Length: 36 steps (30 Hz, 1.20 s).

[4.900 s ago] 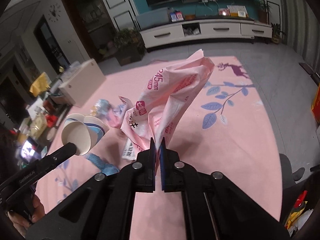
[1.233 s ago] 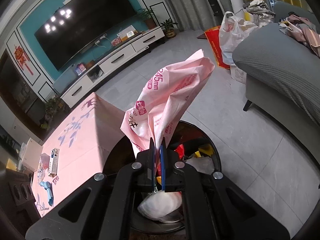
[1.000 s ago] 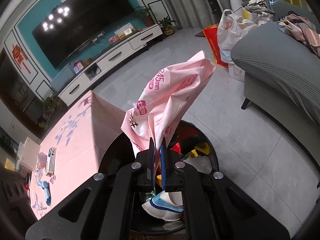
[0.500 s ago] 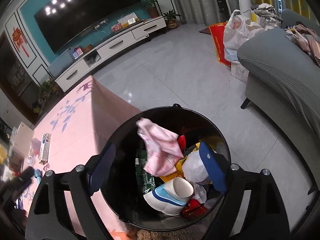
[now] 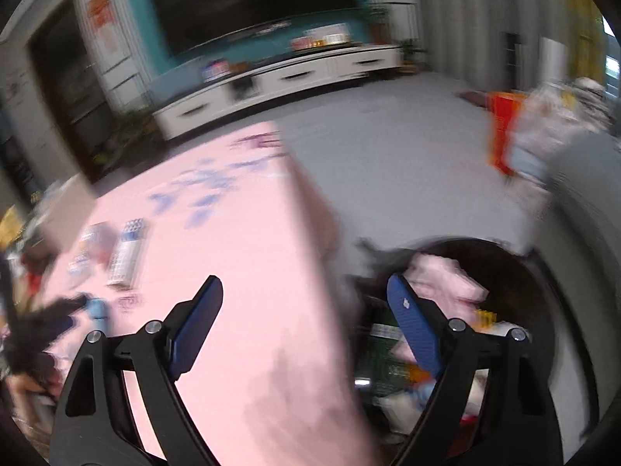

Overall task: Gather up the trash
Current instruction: 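Move both grippers back over the table, then grasp the blue cloth with the left gripper while the right gripper grasps the ointment box, then carry the blue cloth and ointment box over the black bin and release both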

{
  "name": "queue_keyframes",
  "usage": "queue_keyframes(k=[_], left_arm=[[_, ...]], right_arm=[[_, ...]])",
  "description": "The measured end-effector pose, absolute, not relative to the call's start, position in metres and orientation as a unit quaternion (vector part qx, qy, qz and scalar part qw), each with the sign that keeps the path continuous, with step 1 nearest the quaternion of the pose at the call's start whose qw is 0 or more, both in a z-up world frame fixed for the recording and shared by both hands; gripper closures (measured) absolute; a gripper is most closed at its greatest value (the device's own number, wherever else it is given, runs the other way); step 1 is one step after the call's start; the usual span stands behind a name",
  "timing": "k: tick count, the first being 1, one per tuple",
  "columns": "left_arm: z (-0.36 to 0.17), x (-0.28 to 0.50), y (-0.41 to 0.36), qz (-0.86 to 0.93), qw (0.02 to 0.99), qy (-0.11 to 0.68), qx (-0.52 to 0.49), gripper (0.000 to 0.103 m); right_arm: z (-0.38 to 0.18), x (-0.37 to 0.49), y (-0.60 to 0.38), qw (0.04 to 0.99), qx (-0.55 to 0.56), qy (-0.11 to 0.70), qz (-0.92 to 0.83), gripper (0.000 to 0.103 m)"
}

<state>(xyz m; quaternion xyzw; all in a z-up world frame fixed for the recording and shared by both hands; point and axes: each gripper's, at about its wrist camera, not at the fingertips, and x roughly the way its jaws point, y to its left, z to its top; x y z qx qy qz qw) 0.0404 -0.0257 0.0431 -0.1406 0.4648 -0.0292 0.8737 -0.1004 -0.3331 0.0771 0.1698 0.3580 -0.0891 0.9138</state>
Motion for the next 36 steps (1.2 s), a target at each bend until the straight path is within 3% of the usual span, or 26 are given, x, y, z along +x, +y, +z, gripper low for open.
queue_keyframes(k=[5, 8, 10, 19, 23, 27, 29, 36], left_arm=[[0.026, 0.044, -0.037, -0.067, 0.852, 0.491, -0.167, 0.028], [0.02, 0.045, -0.033, -0.063, 0.85, 0.493, -0.175, 0.044], [0.019, 0.05, -0.031, -0.069, 0.847, 0.496, -0.179, 0.065], [0.041, 0.041, 0.017, -0.047, 0.859, 0.457, -0.225, 0.068], [0.053, 0.034, 0.039, -0.031, 0.864, 0.435, -0.253, 0.068], [0.052, 0.032, 0.045, -0.037, 0.855, 0.438, -0.274, 0.068], [0.055, 0.027, 0.045, -0.043, 0.857, 0.434, -0.275, 0.068], [0.065, 0.019, 0.03, -0.062, 0.868, 0.421, -0.255, 0.068]], right_arm=[[0.084, -0.015, -0.25, 0.913, 0.123, 0.389, 0.009, 0.021], [0.076, 0.036, -0.206, 0.899, 0.105, 0.422, 0.046, 0.025], [0.068, 0.064, -0.182, 0.889, 0.093, 0.443, 0.066, 0.026], [0.034, 0.122, -0.128, 0.869, 0.043, 0.49, 0.049, 0.029], [0.02, 0.126, -0.122, 0.866, 0.022, 0.499, 0.033, 0.04], [0.01, 0.128, -0.12, 0.865, 0.021, 0.501, 0.018, 0.062], [0.011, 0.123, -0.122, 0.867, 0.022, 0.497, 0.018, 0.067], [0.035, 0.071, -0.156, 0.884, 0.059, 0.462, 0.038, 0.07]])
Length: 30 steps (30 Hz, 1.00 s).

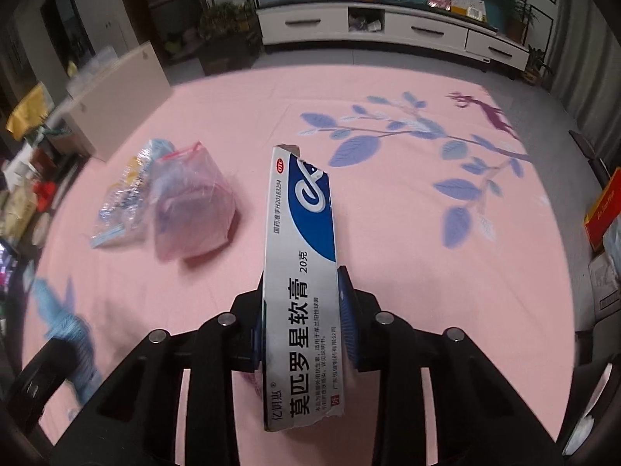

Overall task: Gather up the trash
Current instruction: 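Carry the blue cloth and ointment box over the black bin and release both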

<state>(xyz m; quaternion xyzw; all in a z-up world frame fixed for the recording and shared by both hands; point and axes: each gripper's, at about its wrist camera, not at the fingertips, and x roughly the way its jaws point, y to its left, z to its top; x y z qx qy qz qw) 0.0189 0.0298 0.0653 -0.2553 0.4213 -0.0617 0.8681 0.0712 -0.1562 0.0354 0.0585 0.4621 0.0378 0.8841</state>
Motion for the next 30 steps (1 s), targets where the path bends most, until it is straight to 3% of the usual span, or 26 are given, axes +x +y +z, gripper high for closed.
queue_keyframes(k=[12, 21, 30], left_arm=[[0.076, -0.019, -0.065, -0.158, 0.874, 0.429, -0.166, 0.068], [0.115, -0.072, -0.139, -0.247, 0.882, 0.385, -0.11, 0.068], [0.15, -0.141, -0.243, -0.379, 0.859, 0.338, -0.064, 0.068]], right_arm=[[0.066, -0.073, -0.263, 0.909, 0.14, 0.393, 0.0, 0.07], [0.133, -0.208, -0.359, 0.946, 0.205, 0.223, -0.112, 0.07], [0.131, -0.251, -0.428, 0.927, 0.259, 0.187, -0.195, 0.069]])
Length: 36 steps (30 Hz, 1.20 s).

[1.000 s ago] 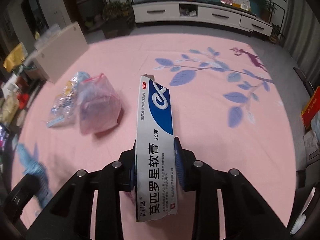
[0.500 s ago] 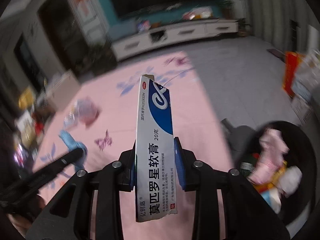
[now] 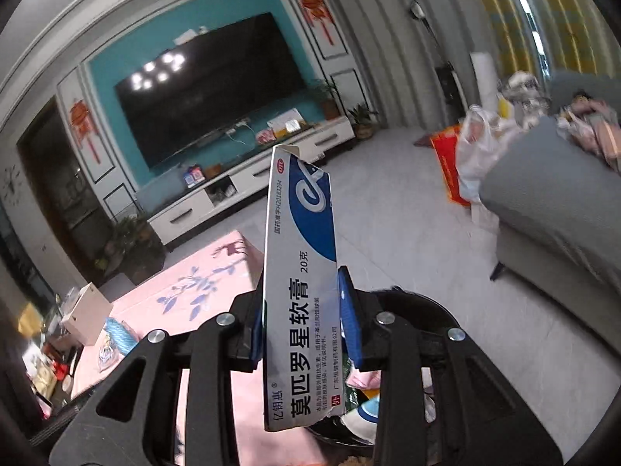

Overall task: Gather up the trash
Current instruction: 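Carry the blue cloth and ointment box over the black bin and release both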

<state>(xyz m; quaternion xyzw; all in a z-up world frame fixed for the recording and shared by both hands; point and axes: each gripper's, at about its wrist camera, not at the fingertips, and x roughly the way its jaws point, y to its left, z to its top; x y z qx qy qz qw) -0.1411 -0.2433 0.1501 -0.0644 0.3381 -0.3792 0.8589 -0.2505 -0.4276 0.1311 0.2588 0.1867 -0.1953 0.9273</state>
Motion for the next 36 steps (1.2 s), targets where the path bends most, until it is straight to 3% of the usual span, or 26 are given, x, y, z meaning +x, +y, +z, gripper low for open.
queue_keyframes(k=[11, 26, 29, 31, 32, 33, 36], left_arm=[[0.093, -0.133, -0.345, -0.403, 0.815, 0.415, -0.026, 0.068], [0.043, -0.115, -0.395, -0.4, 0.783, 0.476, -0.009, 0.067], [0.045, -0.117, -0.395, -0.403, 0.783, 0.474, -0.01, 0.049], [0.049, -0.117, -0.393, -0.406, 0.784, 0.469, -0.018, 0.027], [0.052, -0.117, -0.391, -0.407, 0.784, 0.468, -0.021, 0.021], [0.056, -0.116, -0.385, -0.405, 0.787, 0.464, -0.026, 0.013], [0.068, -0.113, -0.365, -0.394, 0.8, 0.452, -0.031, 0.009]], right_arm=[[0.075, -0.241, -0.487, 0.888, 0.335, 0.243, -0.199, 0.069], [0.044, -0.228, -0.505, 0.858, 0.365, 0.301, -0.198, 0.068], [0.045, -0.229, -0.504, 0.857, 0.363, 0.306, -0.201, 0.063], [0.046, -0.23, -0.503, 0.856, 0.361, 0.309, -0.202, 0.043], [0.046, -0.23, -0.503, 0.857, 0.36, 0.309, -0.204, 0.029], [0.047, -0.23, -0.503, 0.858, 0.359, 0.306, -0.205, 0.025], [0.051, -0.231, -0.501, 0.859, 0.355, 0.301, -0.211, 0.018]])
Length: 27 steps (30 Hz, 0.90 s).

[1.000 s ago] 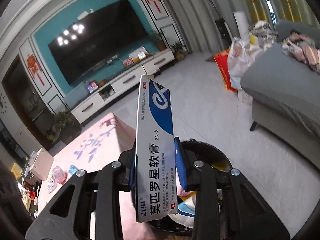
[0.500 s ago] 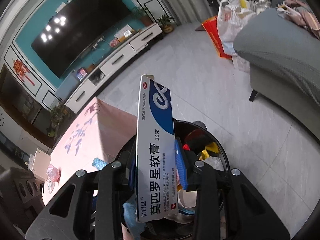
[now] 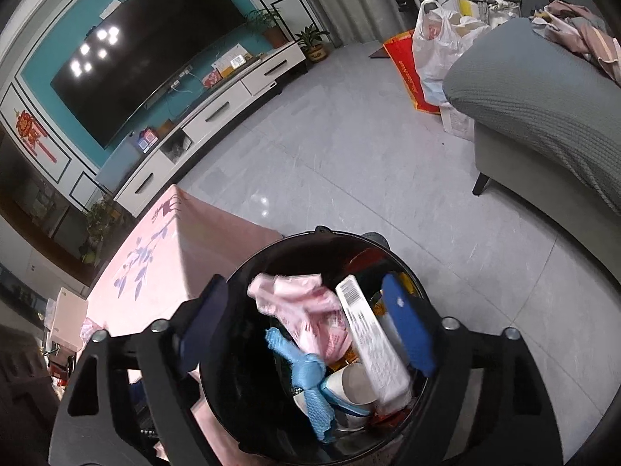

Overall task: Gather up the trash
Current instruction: 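Carry the blue cloth and ointment box over the black bin and release both, then move both grippers back over the table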

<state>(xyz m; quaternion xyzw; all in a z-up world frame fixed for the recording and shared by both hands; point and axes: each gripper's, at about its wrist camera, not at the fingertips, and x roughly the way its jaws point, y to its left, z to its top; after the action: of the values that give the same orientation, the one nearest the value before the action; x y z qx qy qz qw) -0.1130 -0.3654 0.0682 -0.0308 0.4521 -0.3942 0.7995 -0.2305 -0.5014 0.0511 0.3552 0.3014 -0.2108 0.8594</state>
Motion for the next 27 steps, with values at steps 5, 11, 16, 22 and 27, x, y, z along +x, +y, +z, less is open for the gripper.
queue_keyframes(k=[5, 11, 16, 22, 27], left_arm=[[0.092, -0.093, -0.306, -0.333, 0.836, 0.435, -0.038, 0.004], [0.117, -0.048, -0.169, -0.165, 0.9, 0.399, -0.057, 0.004], [0.126, -0.02, -0.053, -0.051, 0.914, 0.376, -0.142, 0.003], [0.12, 0.025, 0.032, 0.016, 0.91, 0.383, -0.161, 0.003], [0.102, 0.063, 0.065, 0.037, 0.905, 0.399, -0.144, 0.003]], right_arm=[[0.055, -0.224, -0.491, 0.865, 0.342, 0.302, -0.208, 0.017], [0.061, -0.204, -0.465, 0.88, 0.289, 0.321, -0.195, 0.016], [0.067, -0.177, -0.421, 0.9, 0.21, 0.34, -0.175, 0.012], [0.084, -0.123, -0.346, 0.921, 0.155, 0.342, -0.101, 0.008], [0.093, -0.052, -0.268, 0.92, 0.131, 0.368, 0.005, 0.008]])
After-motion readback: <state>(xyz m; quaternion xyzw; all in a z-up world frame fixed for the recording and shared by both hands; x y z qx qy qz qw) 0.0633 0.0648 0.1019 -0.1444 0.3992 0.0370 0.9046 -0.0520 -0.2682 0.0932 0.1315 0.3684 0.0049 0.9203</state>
